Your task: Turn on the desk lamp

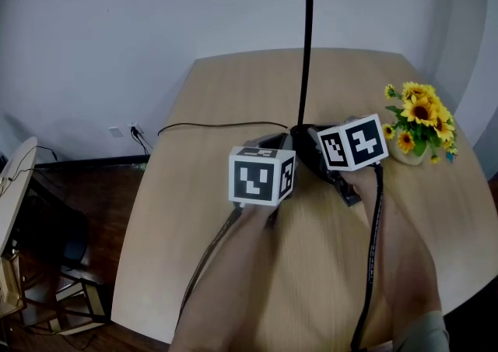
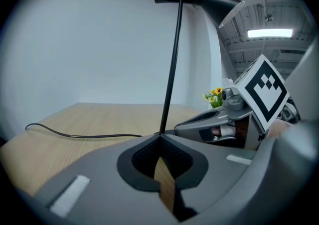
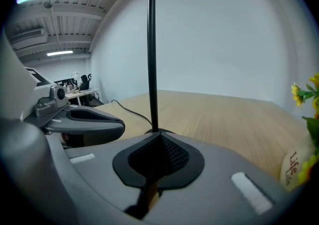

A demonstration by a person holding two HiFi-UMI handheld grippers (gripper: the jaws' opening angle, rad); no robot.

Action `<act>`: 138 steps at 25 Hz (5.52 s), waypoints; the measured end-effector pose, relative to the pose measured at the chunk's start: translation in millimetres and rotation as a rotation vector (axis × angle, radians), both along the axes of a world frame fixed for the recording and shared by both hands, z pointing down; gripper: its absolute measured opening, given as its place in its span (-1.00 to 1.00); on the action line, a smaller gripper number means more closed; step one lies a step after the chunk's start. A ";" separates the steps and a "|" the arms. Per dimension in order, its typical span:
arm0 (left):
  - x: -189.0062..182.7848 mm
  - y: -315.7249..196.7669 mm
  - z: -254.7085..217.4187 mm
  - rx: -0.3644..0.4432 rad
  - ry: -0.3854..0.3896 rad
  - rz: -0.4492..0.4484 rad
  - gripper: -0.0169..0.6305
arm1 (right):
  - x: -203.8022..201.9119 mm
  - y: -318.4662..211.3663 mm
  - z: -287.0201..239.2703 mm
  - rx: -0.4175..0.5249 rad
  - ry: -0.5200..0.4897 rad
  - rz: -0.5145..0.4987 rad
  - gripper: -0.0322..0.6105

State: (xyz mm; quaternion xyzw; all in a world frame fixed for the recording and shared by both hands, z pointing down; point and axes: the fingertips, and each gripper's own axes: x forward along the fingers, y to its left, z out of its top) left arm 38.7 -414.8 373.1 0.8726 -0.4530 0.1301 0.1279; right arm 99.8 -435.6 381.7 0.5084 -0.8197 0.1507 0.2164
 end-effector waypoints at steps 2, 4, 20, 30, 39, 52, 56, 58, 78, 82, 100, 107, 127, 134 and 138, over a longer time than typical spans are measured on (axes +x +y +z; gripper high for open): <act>0.1 -0.3 -0.3 0.001 0.000 -0.001 -0.98 | -0.6 -0.7 0.9 -0.009 -0.005 0.002 -0.90; 0.2 -0.4 0.0 0.001 -0.001 -0.001 -0.98 | -0.3 -1.3 1.4 -0.010 -0.008 0.003 -0.90; -0.8 0.9 -1.1 0.004 0.005 0.000 -0.97 | -1.7 0.5 3.6 -0.017 0.021 0.003 -0.90; -0.9 1.4 -1.4 0.005 0.006 0.005 -0.98 | -2.8 7.6 2.3 0.024 0.092 0.020 -0.90; -0.2 1.2 -2.9 0.014 0.010 0.005 -0.97 | -3.8 16.2 -8.4 0.125 0.038 0.039 -0.90; -5.5 10.6 -6.7 0.050 0.022 -0.017 -0.96 | 9.6 35.6 -34.2 0.316 -0.060 0.102 -0.90; -6.6 31.0 -5.1 0.037 0.020 0.008 -0.96 | 6.8 49.2 -33.5 0.312 -0.087 0.085 -0.90; -7.5 42.6 -7.0 0.050 0.029 0.013 -0.96 | 4.2 54.1 -33.4 0.311 -0.084 0.074 -0.90; -10.4 97.1 -7.8 0.061 0.029 0.035 -0.96 | 18.6 108.4 -38.0 0.341 -0.155 0.133 -0.90; -9.8 117.5 -9.0 0.065 0.033 0.047 -0.96 | 16.1 125.4 -34.5 0.319 -0.153 0.135 -0.90; -17.3 211.8 -16.5 0.109 0.060 0.064 -0.96 | -3.4 225.3 -35.5 0.304 -0.171 0.078 -0.90; -19.3 231.8 -12.7 0.077 0.049 0.088 -0.96 | -14.4 263.3 -36.4 0.302 -0.183 0.039 -0.90; -12.1 336.6 1.1 0.291 -0.338 0.133 -0.96 | -35.3 363.8 -23.5 0.289 -0.080 -0.045 -0.90; -36.3 357.4 -17.4 0.238 -0.094 0.070 -0.96 | -30.5 390.0 -34.1 0.311 -0.098 -0.016 -0.90; -43.1 371.3 -28.8 0.267 -0.048 0.055 -0.95 | -26.1 402.8 -42.5 0.340 -0.122 0.012 -0.90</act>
